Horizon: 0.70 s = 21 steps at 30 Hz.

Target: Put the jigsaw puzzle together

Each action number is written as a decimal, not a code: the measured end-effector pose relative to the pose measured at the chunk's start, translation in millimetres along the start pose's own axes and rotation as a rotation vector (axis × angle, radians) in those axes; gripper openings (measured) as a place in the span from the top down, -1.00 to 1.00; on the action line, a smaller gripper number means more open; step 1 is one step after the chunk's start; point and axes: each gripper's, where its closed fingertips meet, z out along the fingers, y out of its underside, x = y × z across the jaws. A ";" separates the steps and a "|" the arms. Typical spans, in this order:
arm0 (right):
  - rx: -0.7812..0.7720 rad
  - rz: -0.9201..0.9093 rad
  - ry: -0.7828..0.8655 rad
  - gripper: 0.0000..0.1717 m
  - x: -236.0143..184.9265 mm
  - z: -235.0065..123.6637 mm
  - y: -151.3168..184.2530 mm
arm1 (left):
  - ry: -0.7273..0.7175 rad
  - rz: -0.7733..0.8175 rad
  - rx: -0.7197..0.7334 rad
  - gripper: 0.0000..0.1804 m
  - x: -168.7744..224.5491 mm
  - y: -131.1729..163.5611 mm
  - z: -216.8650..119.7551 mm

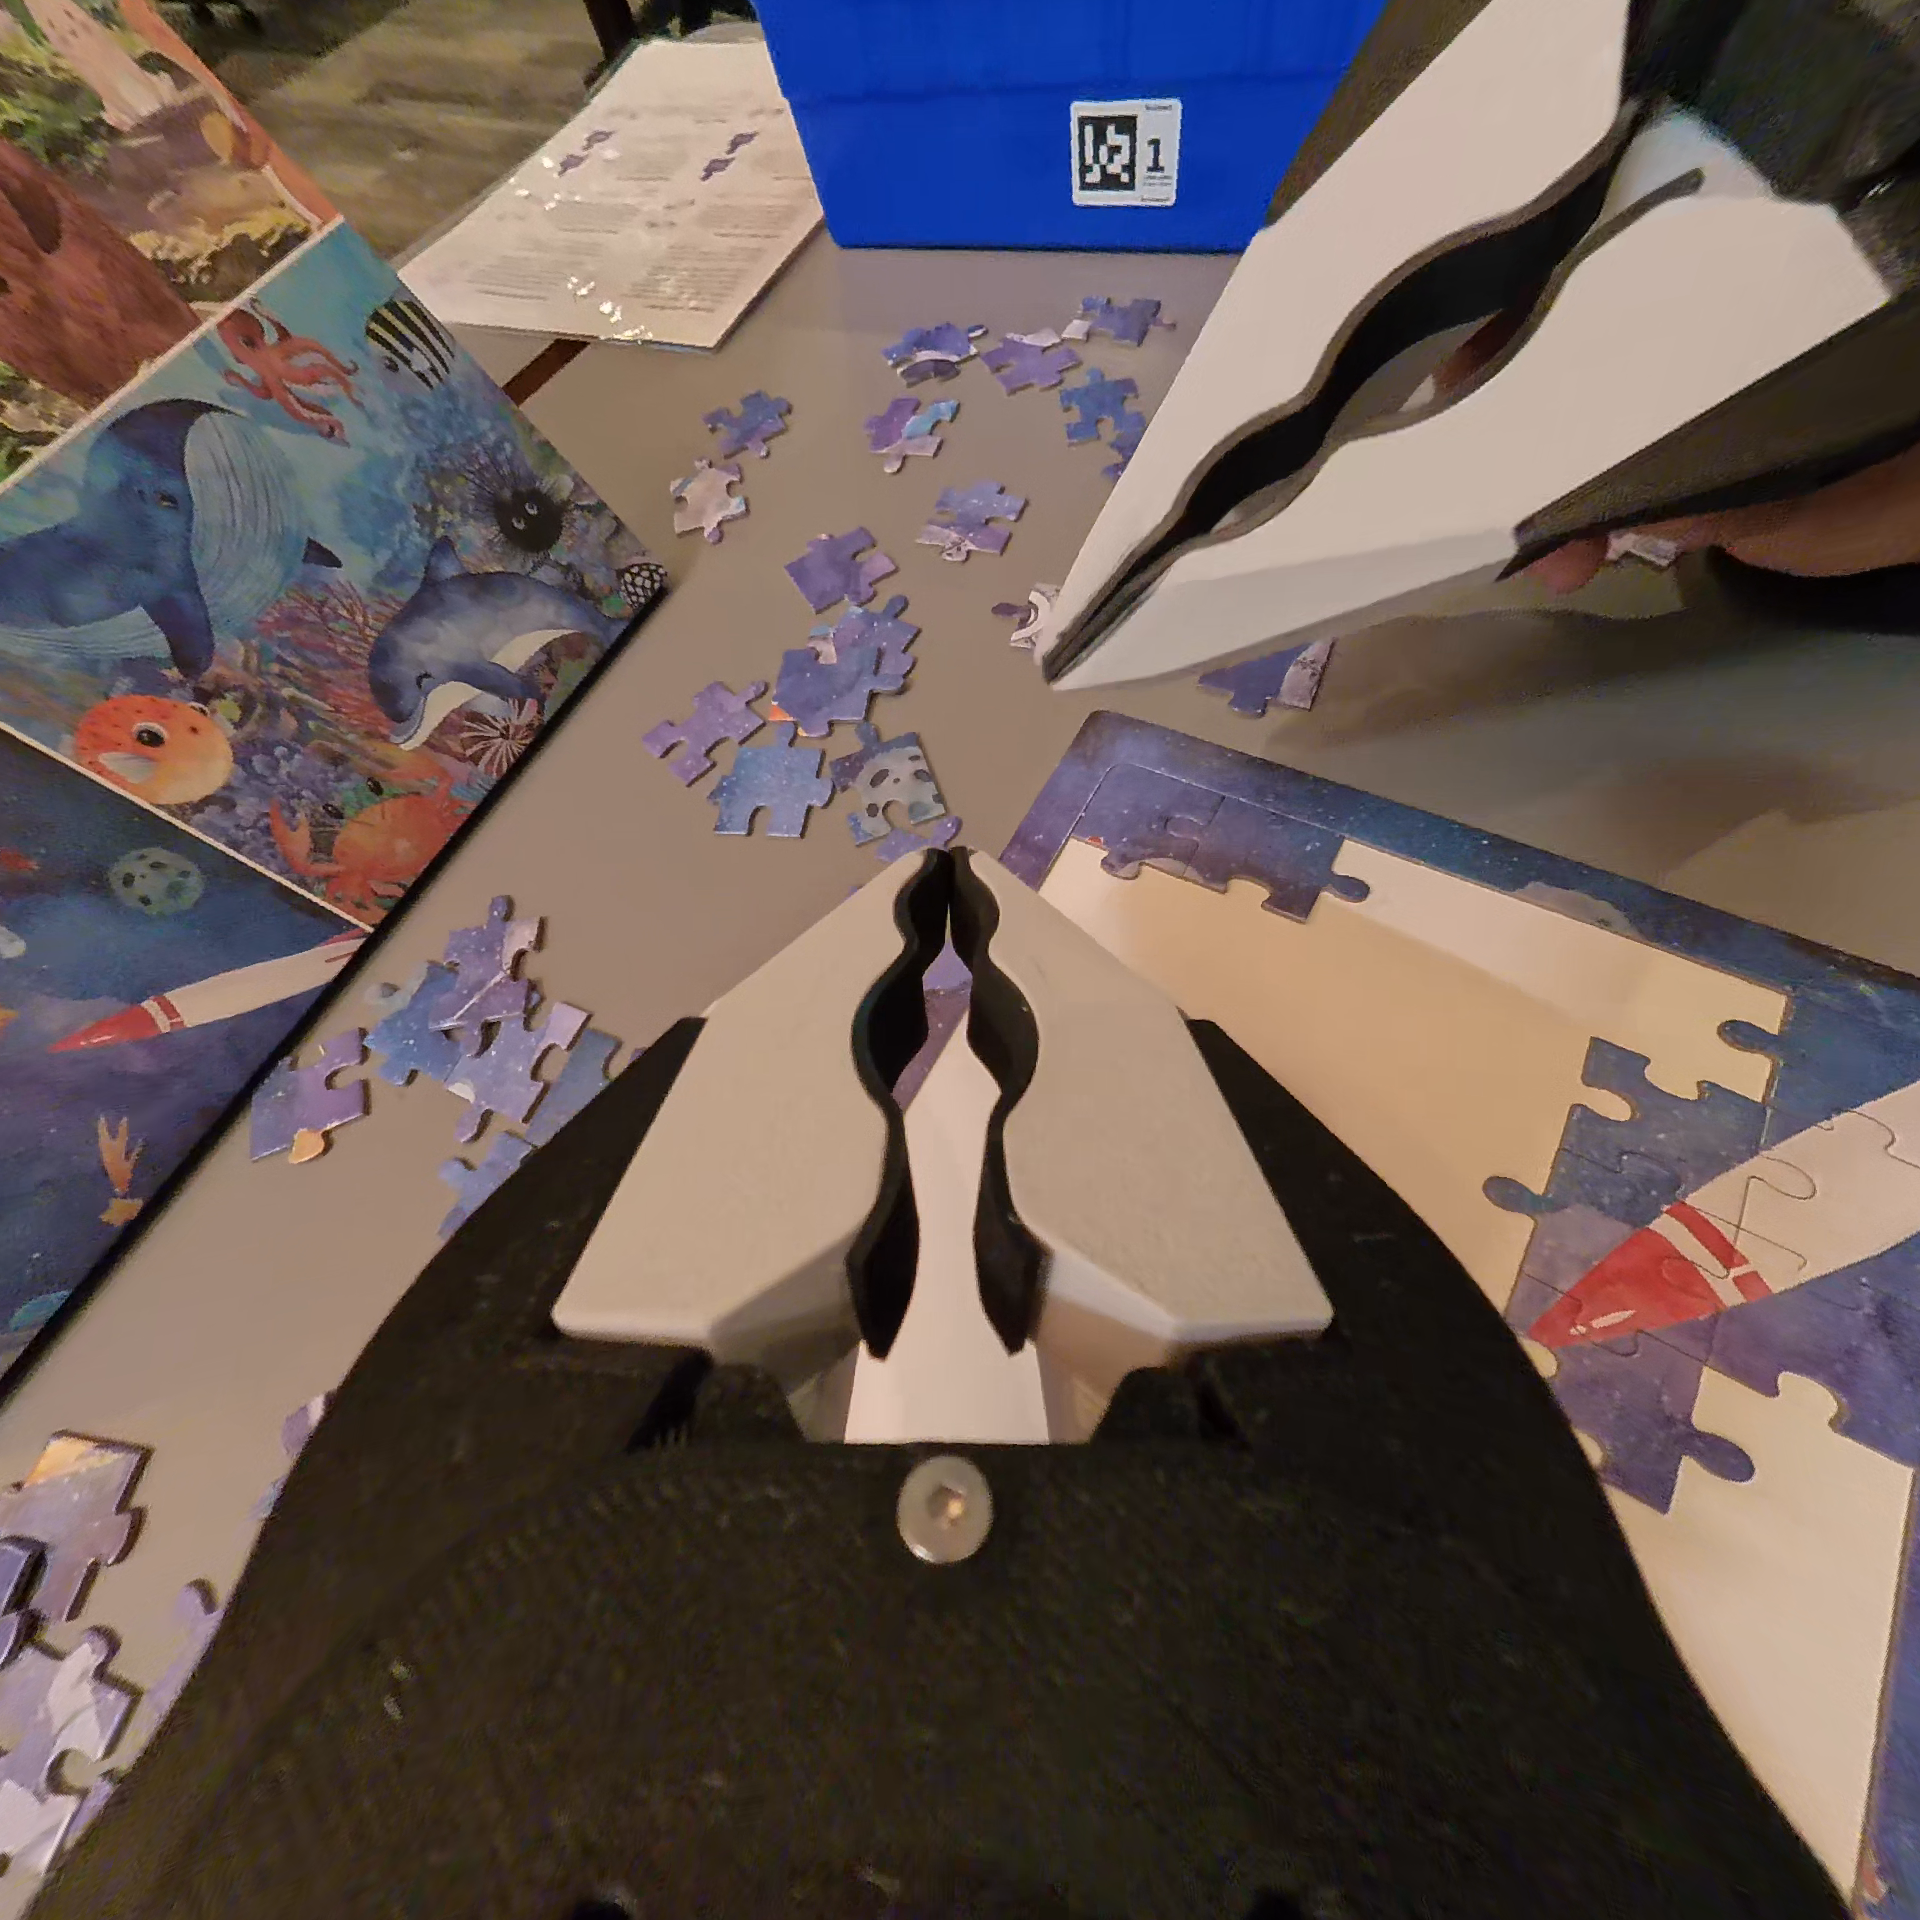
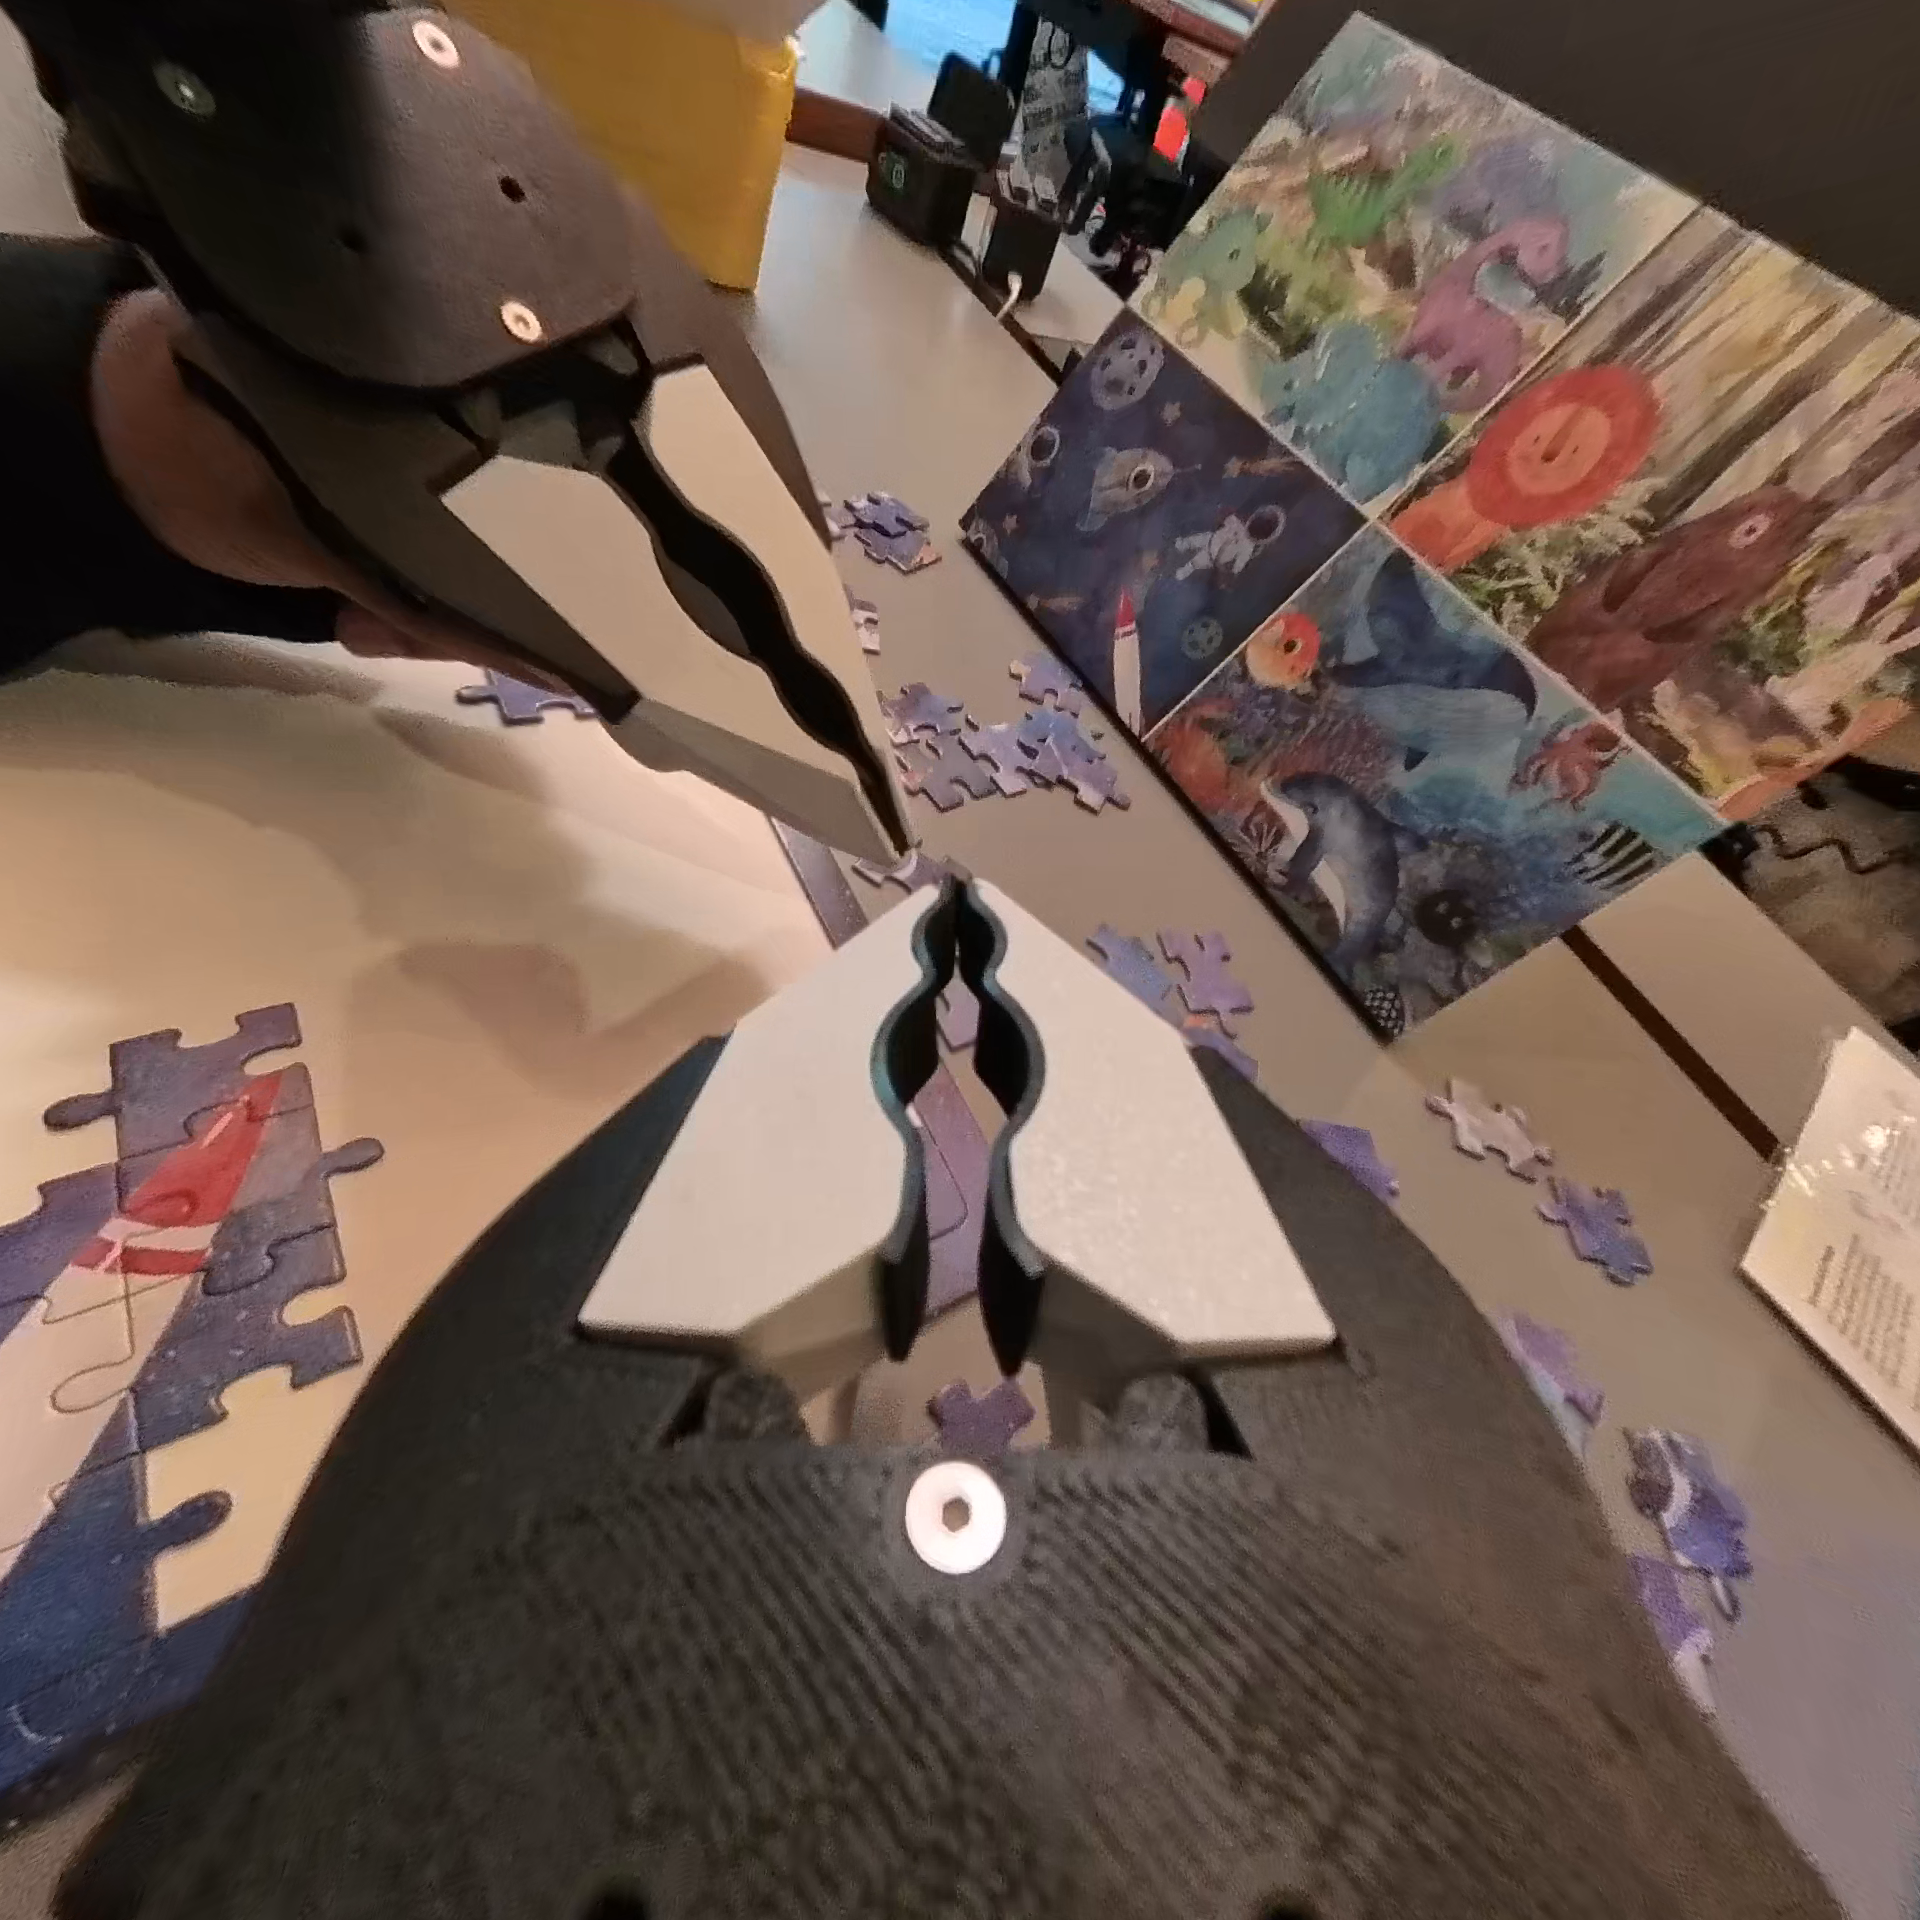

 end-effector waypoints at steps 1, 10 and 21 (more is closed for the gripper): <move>-0.013 0.007 -0.004 1.00 -0.3 1.5 2.4 | -0.002 0.002 -0.004 0.98 0.2 0.3 0.0; -0.099 0.063 -0.076 1.00 -6.6 12.0 22.8 | 0.010 -0.036 -0.021 0.98 -1.2 2.1 -2.4; 0.010 0.012 0.027 1.00 25.5 -4.6 21.1 | 0.089 -0.134 0.092 1.00 -4.1 -6.0 -15.4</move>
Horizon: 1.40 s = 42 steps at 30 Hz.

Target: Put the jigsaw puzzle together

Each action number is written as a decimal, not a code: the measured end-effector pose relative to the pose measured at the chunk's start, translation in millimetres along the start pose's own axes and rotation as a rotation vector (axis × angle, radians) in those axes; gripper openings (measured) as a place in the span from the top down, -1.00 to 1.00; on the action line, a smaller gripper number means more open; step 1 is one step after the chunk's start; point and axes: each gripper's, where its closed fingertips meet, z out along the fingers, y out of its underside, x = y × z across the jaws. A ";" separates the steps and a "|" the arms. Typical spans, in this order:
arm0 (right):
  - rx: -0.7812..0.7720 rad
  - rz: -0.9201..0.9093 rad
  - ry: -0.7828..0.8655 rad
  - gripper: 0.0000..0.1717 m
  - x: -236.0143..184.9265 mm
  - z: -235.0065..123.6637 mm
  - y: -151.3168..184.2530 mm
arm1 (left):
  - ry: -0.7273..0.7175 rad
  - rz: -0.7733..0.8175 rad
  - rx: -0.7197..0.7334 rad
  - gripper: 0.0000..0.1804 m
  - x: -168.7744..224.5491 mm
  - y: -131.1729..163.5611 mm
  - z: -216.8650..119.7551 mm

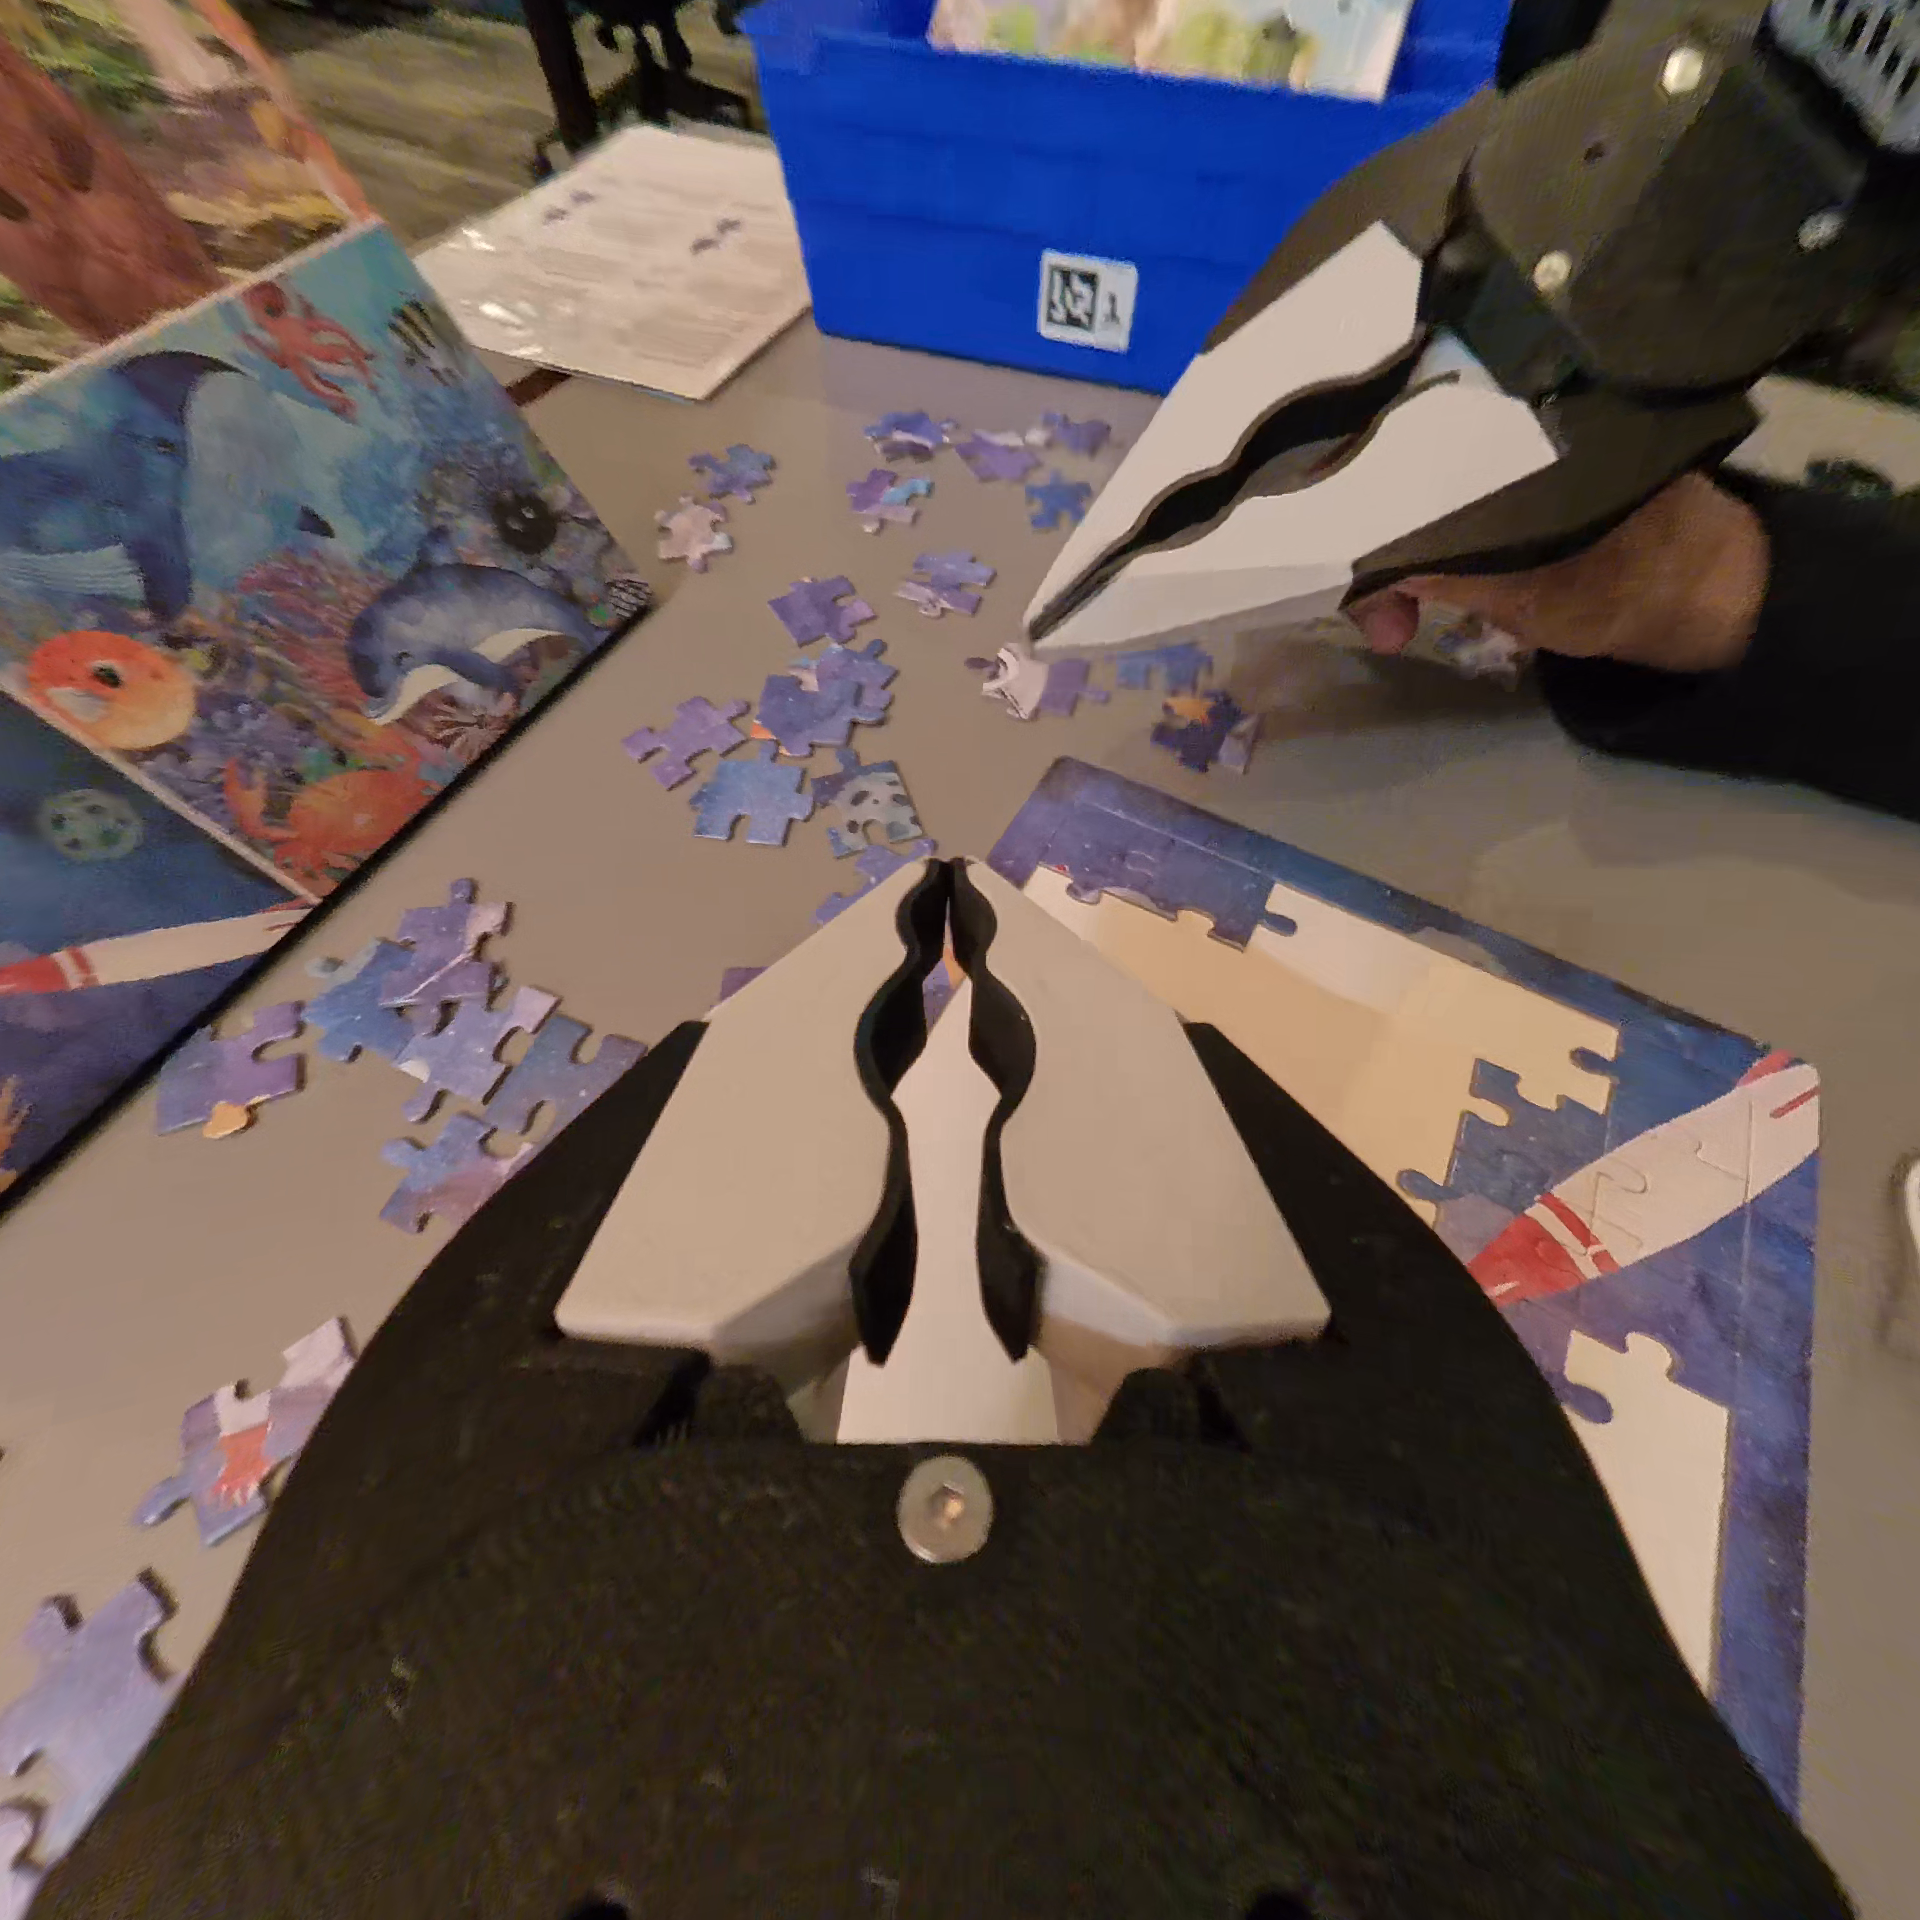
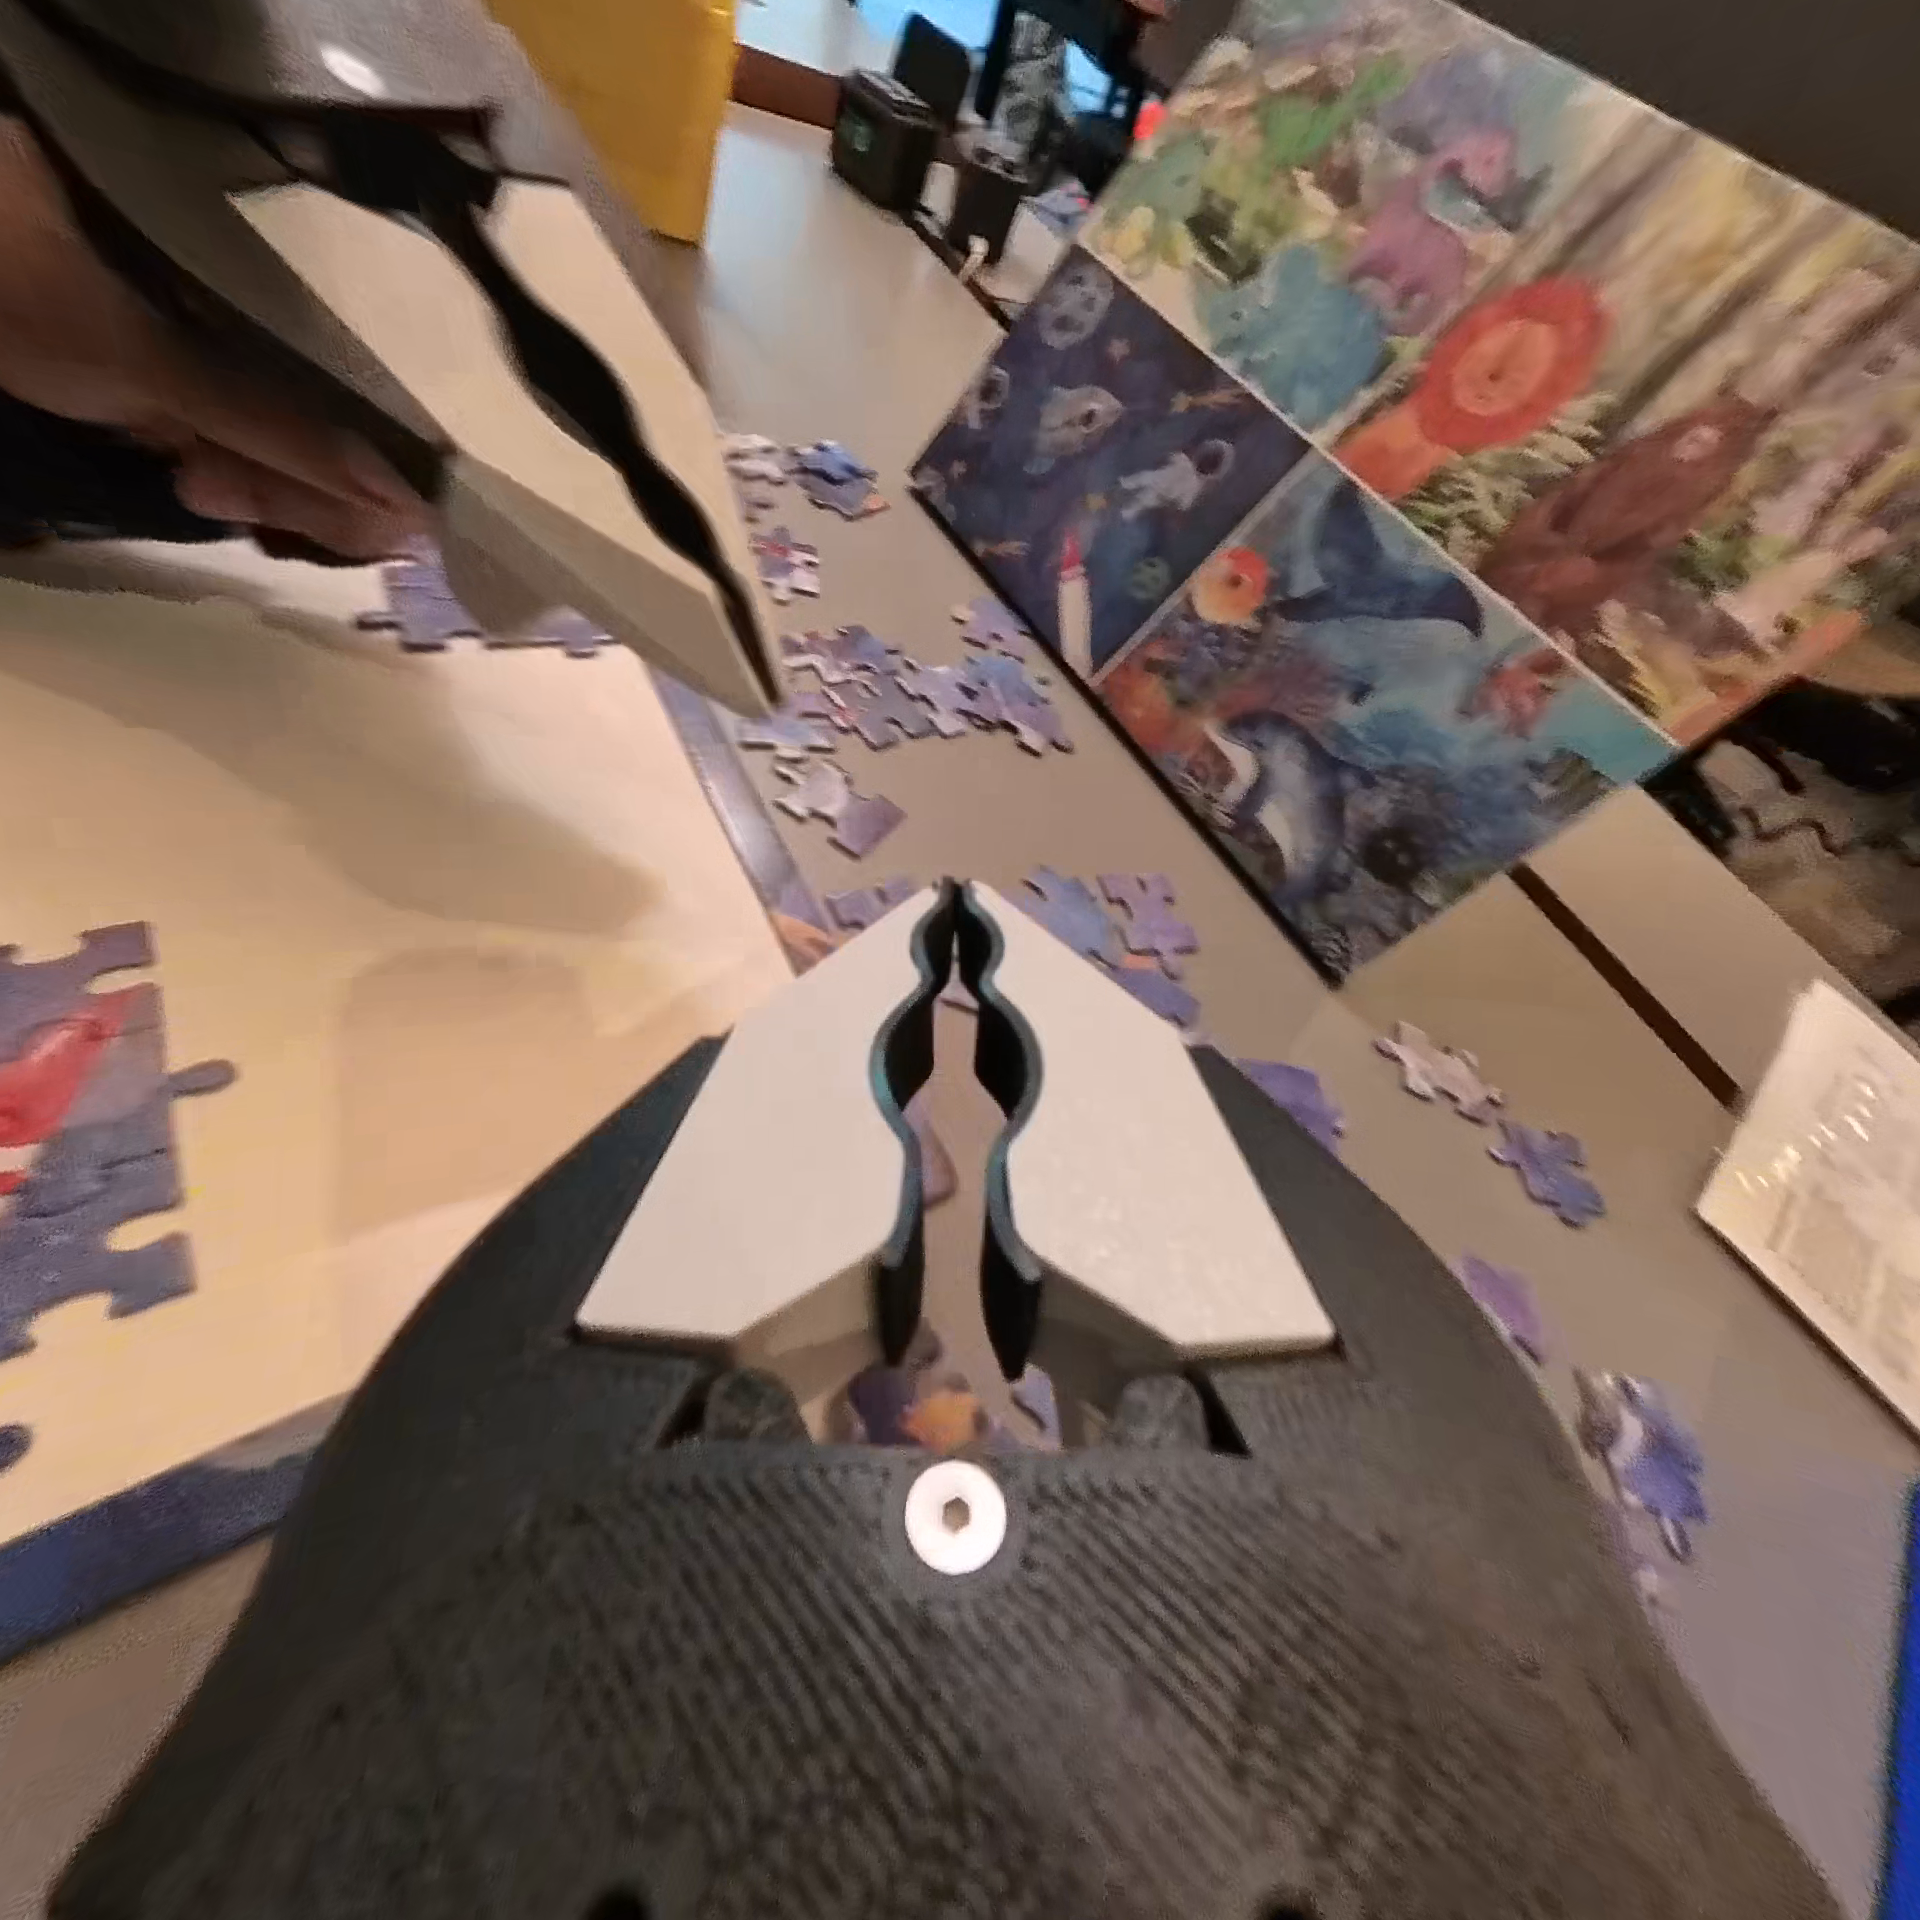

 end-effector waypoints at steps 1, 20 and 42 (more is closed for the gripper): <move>0.011 0.028 0.017 1.00 7.4 -3.0 0.0 | -0.017 -0.033 0.021 1.00 -4.4 -2.9 -6.2; -0.063 0.064 0.067 1.00 22.2 0.7 24.1 | -0.498 -0.165 -0.094 0.93 -97.3 76.1 -196.0; 0.196 0.310 0.218 1.00 53.9 2.7 -8.6 | -0.390 -0.166 -0.132 0.91 -196.7 88.5 -155.4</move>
